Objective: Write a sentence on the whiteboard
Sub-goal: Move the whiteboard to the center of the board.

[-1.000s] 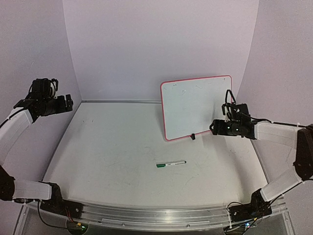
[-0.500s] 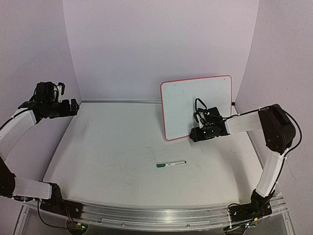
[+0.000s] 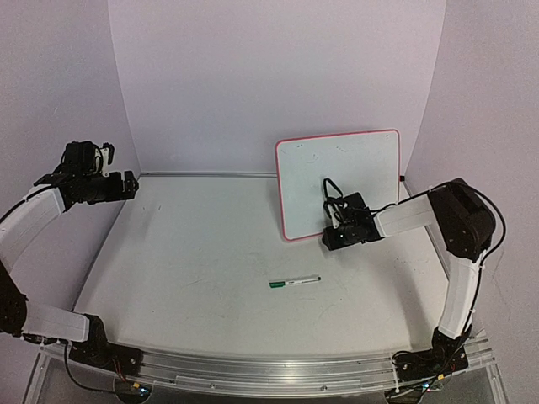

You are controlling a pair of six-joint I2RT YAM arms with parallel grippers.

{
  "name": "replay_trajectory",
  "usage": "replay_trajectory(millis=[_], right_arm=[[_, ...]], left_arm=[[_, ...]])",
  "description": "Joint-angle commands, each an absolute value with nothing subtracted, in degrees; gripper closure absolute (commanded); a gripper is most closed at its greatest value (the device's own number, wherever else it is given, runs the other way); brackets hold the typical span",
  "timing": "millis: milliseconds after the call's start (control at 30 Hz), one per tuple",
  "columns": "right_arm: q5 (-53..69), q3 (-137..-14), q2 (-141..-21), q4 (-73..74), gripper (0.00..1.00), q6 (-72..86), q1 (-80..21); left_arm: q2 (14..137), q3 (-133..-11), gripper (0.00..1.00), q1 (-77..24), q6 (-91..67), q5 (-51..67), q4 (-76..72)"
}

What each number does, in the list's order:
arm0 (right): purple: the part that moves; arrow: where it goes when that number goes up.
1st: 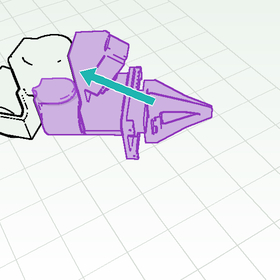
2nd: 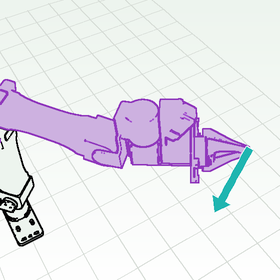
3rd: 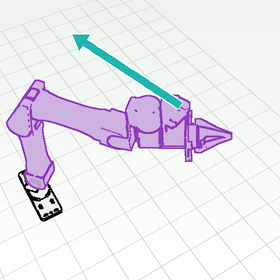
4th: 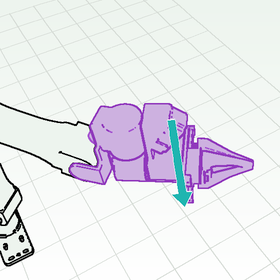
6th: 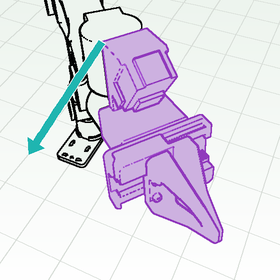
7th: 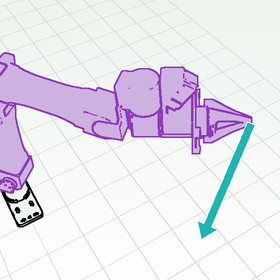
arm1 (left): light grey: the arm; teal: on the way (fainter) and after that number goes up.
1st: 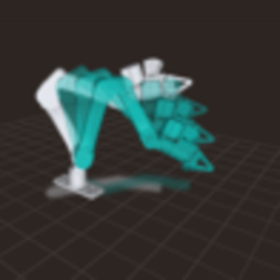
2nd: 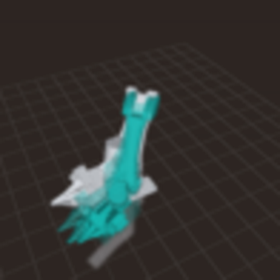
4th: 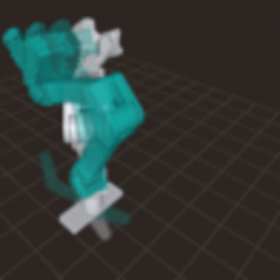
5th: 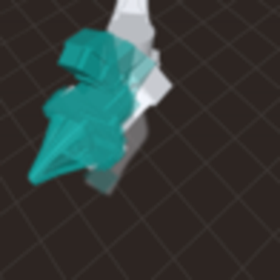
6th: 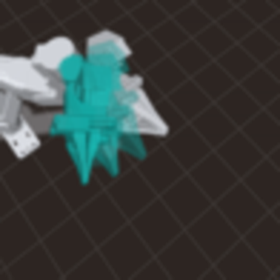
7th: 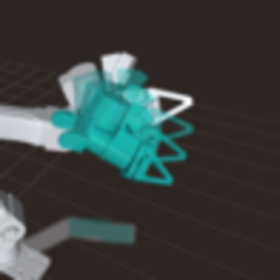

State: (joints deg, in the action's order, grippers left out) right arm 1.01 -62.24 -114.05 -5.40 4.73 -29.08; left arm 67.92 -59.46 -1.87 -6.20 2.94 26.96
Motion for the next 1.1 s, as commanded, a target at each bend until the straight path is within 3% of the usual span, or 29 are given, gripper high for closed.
replay_trajectory(millis=[0, 400, 833, 1067], right_arm=[[-4.65, -62.51, -115.97, -11.45, 0.74, 5.78, -30.74], [-15.59, -61.76, -116.82, -14.45, 1.00, 9.73, -37.64], [-31.56, -68.44, -119.33, 1.67, 1.00, 29.43, -52.35], [-31.04, -71.90, -120.85, 5.81, 1.00, 36.58, -55.40]], left_arm=[[68.04, -59.96, 0.01, -1.76, -6.20, 3.43, 25.44], [67.80, -59.98, 0.00, -1.78, -6.53, 4.01, 25.50], [67.96, -59.87, 0.01, -1.76, -7.32, 5.20, 25.58], [68.39, -59.86, 0.01, -1.76, -7.64, 5.78, 25.66]])
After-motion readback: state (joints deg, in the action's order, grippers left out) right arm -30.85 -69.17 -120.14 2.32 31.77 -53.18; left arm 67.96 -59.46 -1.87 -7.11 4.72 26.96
